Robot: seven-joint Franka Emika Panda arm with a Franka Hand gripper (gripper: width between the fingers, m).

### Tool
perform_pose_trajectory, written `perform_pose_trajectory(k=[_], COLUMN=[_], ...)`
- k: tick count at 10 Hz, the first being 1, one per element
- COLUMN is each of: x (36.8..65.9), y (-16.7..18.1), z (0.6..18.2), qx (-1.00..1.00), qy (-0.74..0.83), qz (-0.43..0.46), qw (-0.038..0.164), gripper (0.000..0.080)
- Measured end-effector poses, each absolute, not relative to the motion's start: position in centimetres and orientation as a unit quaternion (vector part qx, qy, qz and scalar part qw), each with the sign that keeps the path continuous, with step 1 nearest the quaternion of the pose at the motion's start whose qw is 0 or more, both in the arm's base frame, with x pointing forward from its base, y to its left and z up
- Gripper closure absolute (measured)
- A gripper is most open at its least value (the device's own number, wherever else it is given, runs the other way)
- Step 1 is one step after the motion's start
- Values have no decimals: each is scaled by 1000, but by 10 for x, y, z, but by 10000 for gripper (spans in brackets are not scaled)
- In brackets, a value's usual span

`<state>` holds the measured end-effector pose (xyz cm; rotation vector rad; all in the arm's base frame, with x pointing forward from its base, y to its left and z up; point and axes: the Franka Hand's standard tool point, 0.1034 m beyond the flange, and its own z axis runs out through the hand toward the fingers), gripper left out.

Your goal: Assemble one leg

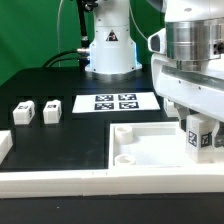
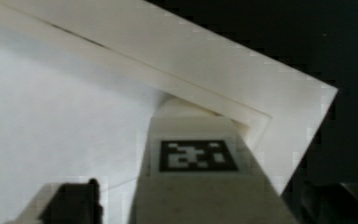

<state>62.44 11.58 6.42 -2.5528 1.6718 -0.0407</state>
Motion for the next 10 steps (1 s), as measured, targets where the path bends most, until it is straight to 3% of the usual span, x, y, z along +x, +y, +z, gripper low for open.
perform_pose_trajectory(k=[4,10], x=[625,628], y=[116,120], z=[65,70], qx=[-923,-999], qy=[381,2], qz=[-24,-37], qw=[39,1], gripper=[152,151])
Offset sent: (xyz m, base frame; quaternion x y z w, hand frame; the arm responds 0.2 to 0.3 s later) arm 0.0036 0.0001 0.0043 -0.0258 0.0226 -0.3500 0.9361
